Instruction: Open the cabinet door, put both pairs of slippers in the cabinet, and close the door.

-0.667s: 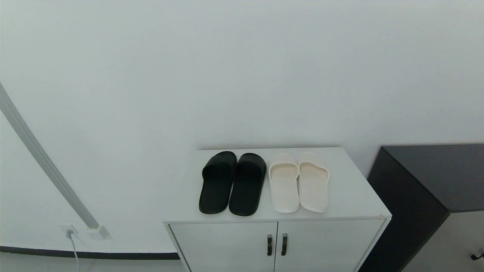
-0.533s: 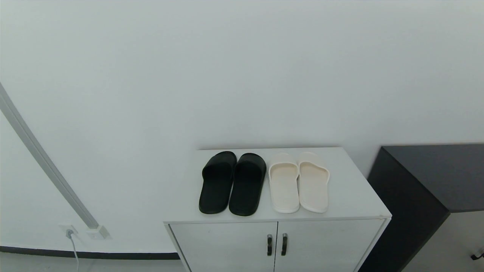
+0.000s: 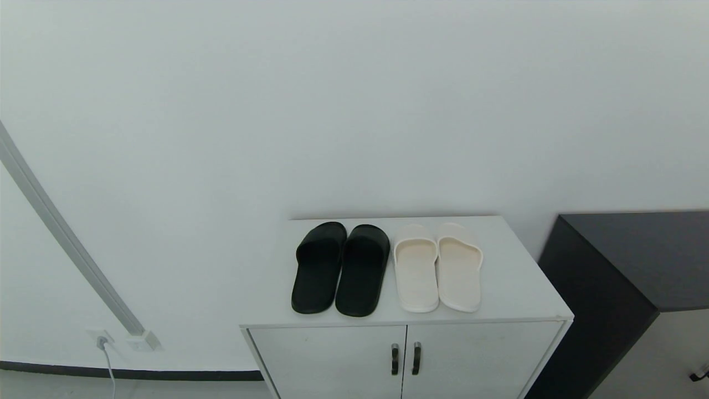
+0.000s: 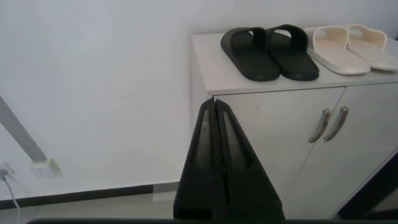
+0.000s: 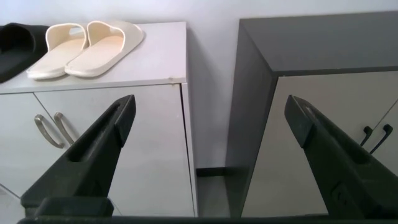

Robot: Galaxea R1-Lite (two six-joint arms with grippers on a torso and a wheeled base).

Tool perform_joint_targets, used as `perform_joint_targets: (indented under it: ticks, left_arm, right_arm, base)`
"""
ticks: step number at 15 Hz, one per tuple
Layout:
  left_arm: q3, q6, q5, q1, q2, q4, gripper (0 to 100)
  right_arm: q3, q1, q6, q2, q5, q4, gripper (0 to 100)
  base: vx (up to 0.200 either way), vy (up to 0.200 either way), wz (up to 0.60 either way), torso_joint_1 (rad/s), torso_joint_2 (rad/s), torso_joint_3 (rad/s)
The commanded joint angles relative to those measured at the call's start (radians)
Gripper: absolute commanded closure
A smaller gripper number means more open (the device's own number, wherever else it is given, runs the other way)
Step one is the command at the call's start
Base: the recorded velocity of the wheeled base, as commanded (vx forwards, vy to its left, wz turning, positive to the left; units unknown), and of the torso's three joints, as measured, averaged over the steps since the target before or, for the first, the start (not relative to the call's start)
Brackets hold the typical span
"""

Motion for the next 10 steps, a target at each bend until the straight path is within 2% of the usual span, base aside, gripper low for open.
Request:
perform_joint_targets:
  ticks: [1, 3, 4, 5, 6, 7, 8, 9, 10]
  left_arm:
    - [-0.001, 0.0, 0.0, 0.0, 0.001, 0.0, 100]
    - [-0.001, -0.001, 0.0, 0.0, 0.001, 0.0, 100]
    - [-0.001, 0.0, 0.0, 0.0, 0.001, 0.0, 100]
    - [-0.001, 0.0, 0.0, 0.0, 0.001, 0.0, 100]
    - [0.0, 0.003, 0.0, 0.0, 0.001, 0.0, 100]
    - [-0.001, 0.0, 0.0, 0.0, 0.001, 0.0, 100]
    - [0.0, -0.001, 0.0, 0.0, 0.001, 0.0, 100]
    - [0.0, -0.001, 0.0, 0.0, 0.001, 0.0, 100]
    - [0.0, -0.001, 0.0, 0.0, 0.001, 0.0, 100]
  right_arm:
    - [0.0, 0.0, 0.0, 0.008, -0.003, 0.0, 0]
    - [-0.025, 0.002, 0.011, 0.037, -0.005, -0.014, 0]
    - [-0.236, 0.01, 0.126, 0.134, -0.008, -0.02, 0]
    - [-0.374, 0.017, 0.222, 0.223, -0.008, 0.021, 0]
    - [-0.457, 0.029, 0.172, 0.333, 0.024, 0.127, 0]
    - [-0.442, 0.034, 0.115, 0.427, 0.064, 0.167, 0]
    - [-0.408, 0.043, 0.104, 0.54, 0.087, 0.13, 0]
    - [-0.387, 0.051, 0.106, 0.616, 0.095, 0.075, 0]
    - [-0.342, 0.094, 0.109, 0.751, 0.101, -0.071, 0]
  base:
    - [0.0, 0.0, 0.0, 0.0, 0.0, 0.0]
    - [0.0, 0.0, 0.0, 0.0, 0.0, 0.0]
    - [0.0, 0.0, 0.0, 0.0, 0.0, 0.0]
    - [0.0, 0.0, 0.0, 0.0, 0.0, 0.0]
    - [0.0, 0.0, 0.0, 0.0, 0.0, 0.0]
    - [0.0, 0.0, 0.0, 0.0, 0.0, 0.0]
    - [0.0, 0.0, 0.0, 0.0, 0.0, 0.0]
    - [0.0, 0.0, 0.0, 0.0, 0.0, 0.0]
    - [0.0, 0.0, 0.0, 0.0, 0.0, 0.0]
